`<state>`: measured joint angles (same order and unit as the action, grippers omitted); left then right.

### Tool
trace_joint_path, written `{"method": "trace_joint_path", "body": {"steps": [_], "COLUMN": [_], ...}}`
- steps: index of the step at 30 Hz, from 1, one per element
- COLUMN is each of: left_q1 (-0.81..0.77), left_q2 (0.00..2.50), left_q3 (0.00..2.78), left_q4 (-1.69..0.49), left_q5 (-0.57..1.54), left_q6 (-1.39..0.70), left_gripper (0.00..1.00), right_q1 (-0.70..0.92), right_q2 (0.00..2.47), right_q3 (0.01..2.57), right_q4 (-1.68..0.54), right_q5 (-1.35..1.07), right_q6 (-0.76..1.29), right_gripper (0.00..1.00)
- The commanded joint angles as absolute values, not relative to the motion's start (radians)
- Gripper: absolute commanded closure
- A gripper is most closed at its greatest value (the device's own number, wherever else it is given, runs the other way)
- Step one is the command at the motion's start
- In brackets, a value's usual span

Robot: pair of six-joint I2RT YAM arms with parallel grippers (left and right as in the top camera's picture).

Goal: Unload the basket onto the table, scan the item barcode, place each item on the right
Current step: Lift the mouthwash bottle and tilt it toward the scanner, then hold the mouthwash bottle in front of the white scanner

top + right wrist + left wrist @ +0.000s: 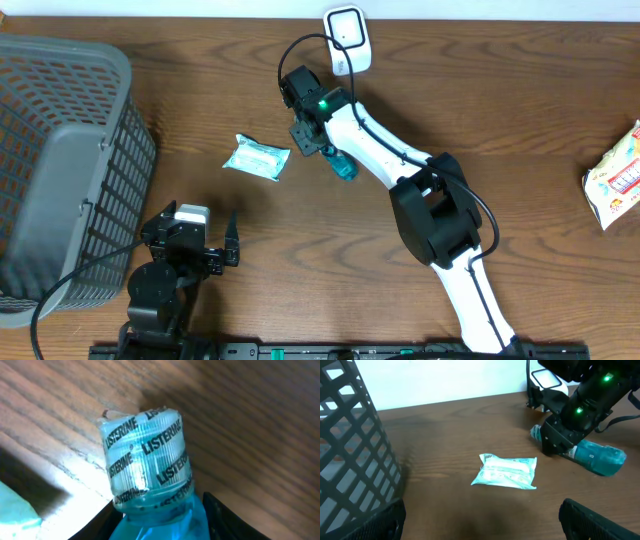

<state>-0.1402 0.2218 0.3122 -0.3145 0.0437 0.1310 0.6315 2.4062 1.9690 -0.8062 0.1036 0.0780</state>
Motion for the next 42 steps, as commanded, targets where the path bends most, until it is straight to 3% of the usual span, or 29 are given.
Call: {"method": "trace_joint_path", "body": {"steps": [1, 4, 9, 16, 22, 27, 33, 39, 42], "left_q1": [-0.14, -0.14, -0.14, -0.14, -0.14, -0.14, -0.14, -0.14, -0.14], "left_q2": [0.22, 0.22, 0.22, 0.22, 0.22, 0.22, 0.22, 0.22, 0.22], "left_q3": [0.311, 0.311, 0.311, 0.311, 0.311, 0.311, 0.311, 0.311, 0.311], "left_q4": [-0.313, -0.313, -0.313, -0.313, -0.314, -0.313, -0.313, -0.313, -0.314], "left_q5": [0.045, 0.045, 0.045, 0.045, 0.045, 0.045, 0.045, 0.045, 0.045], "left_q6": [0.13, 0.13, 0.13, 0.13, 0.13, 0.13, 0.13, 0.13, 0.13], "left_gripper": [0.02, 0.02, 0.02, 0.02, 0.02, 0.02, 0.02, 0.02, 0.02], "right_q1": [0.635, 0.636, 0.636, 0.636, 0.647, 0.68, 0.715, 0.756, 0.769], "right_q2": [2.448, 2.448, 2.448, 2.446, 2.446, 2.446, 2.446, 2.446, 2.446], "right_q3": [1.95, 1.95, 1.95, 1.99, 2.138, 2.261, 2.289, 2.289, 2.289], "right_q4": [-0.846, -0.87, -0.884, -0.895, -1.022, -1.194, -1.327, -1.404, -1.4], "right_q5": [0.078, 0.101, 0.258, 0.305, 0.61, 0.868, 1.07, 1.504, 1.547], "right_q6": [0.067, 0.067, 0.081, 0.081, 0.082, 0.25, 0.32, 0.456, 0.456], "right_gripper": [0.55, 0.6, 0.8, 0.89, 0.99, 0.92, 0.99, 0.99, 0.99]}}
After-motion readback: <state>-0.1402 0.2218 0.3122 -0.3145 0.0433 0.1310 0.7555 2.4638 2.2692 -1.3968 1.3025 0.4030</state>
